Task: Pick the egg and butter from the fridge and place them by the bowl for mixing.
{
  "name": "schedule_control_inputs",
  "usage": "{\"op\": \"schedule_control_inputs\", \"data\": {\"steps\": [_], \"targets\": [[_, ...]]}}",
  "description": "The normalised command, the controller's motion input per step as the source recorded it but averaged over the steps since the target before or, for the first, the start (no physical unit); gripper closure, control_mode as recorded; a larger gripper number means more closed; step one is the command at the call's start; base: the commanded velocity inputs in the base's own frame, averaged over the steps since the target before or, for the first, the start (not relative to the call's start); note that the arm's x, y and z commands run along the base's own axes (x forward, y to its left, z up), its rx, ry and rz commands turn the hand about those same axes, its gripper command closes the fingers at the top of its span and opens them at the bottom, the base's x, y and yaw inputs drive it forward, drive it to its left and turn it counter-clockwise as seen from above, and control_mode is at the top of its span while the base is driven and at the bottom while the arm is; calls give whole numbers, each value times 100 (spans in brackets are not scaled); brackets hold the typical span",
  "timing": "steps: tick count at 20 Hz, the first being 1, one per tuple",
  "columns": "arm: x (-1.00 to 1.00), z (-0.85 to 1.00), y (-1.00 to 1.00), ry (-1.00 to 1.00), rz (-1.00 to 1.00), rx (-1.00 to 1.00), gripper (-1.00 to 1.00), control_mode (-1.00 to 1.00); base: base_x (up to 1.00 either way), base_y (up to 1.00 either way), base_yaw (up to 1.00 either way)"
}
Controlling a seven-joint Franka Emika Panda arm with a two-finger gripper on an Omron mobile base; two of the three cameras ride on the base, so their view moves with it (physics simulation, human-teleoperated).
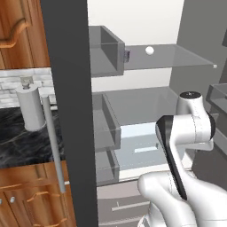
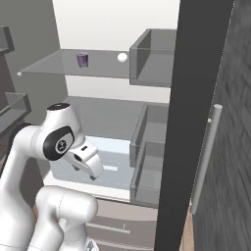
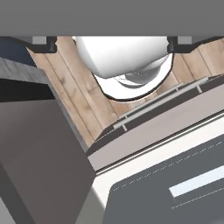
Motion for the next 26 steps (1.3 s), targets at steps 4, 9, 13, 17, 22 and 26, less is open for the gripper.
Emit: {"op": "schedule_control_inputs", "data": {"steps": [4,9,13,17,22,26], "targets": [[0,0,0,0,0,0,-100,100,0,0,0],[0,0,0,-1,0,0,-100,-100,0,0,0],[0,13,0,-20,3,0,-100,-100,0,0,0],[-3,52,8,-27,10,-5,-100,-100,0,0,0],[-2,97,6,-14,8,-1,-100,-100,0,0,0],[-37,76,3,-39,9,-8,-100,-100,0,0,0]]}}
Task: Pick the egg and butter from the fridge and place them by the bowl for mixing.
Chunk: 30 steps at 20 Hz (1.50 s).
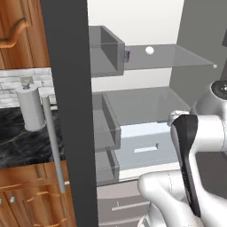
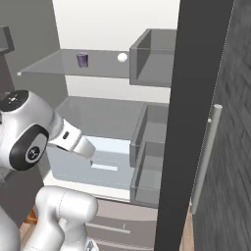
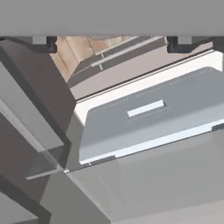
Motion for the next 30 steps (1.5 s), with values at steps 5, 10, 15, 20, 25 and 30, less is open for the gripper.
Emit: {"op": "schedule_control_inputs", "data": {"steps": [5,10,15,20,25,30], "targets": [[-14,99,13,-28,7,-9,-100,-100,0,0,0],[0,100,10,-20,10,-4,-100,-100,0,0,0],[-7,90,3,-26,14,0,-100,-100,0,0,0],[15,44,1,-12,8,-6,-100,-100,0,0,0],[71,11,0,0,0,-13,-100,-100,0,0,0],[74,2,0,1,0,-4,-100,-100,0,0,0]]}}
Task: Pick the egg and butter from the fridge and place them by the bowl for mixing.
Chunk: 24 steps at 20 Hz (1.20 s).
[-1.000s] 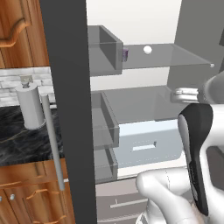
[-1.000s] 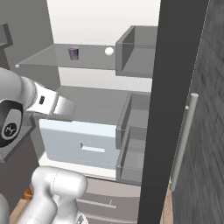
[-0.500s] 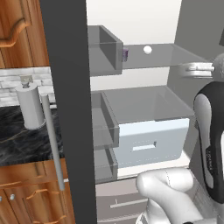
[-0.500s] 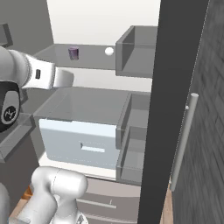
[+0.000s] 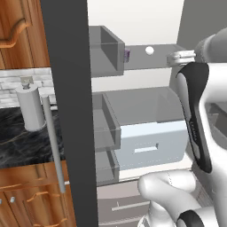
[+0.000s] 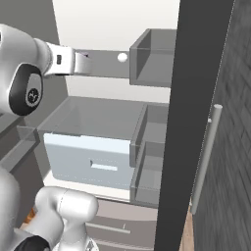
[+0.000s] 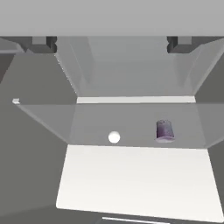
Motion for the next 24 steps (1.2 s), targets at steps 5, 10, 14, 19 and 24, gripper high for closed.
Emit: {"op": "schedule_control_inputs", "data": {"steps": [5,10,14,19,24], "targets": [[79,-9,-2,-2,0,0,-100,-100,0,0,0],[72,-15,-12,0,0,0,-100,-100,0,0,0],[54,-4,-10,0,0,3,-100,-100,0,0,0],[70,-9,-15,5,0,5,-100,-100,0,0,0],[74,-10,-20,8,0,2,-100,-100,0,0,0]]}}
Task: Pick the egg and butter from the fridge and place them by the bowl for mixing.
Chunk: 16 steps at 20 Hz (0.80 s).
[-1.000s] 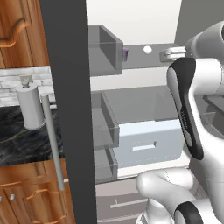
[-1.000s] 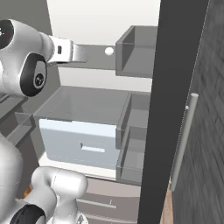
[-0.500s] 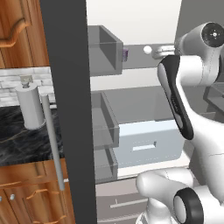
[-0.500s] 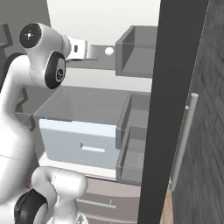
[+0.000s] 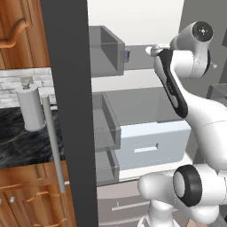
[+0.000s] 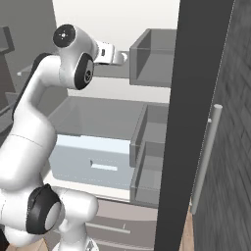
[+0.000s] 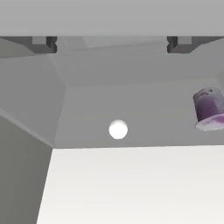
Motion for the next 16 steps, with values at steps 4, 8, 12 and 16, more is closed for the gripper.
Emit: {"op": "schedule_control_inputs", "data": {"steps": [4,8,12,16], "targets": [[55,-15,-3,0,0,0,-100,-100,0,0,0],[58,-22,0,0,0,0,-100,-100,0,0,0],[79,-3,-3,2,0,0,-100,-100,0,0,0],[72,0,-3,2,0,0,-100,-100,0,0,0]]}}
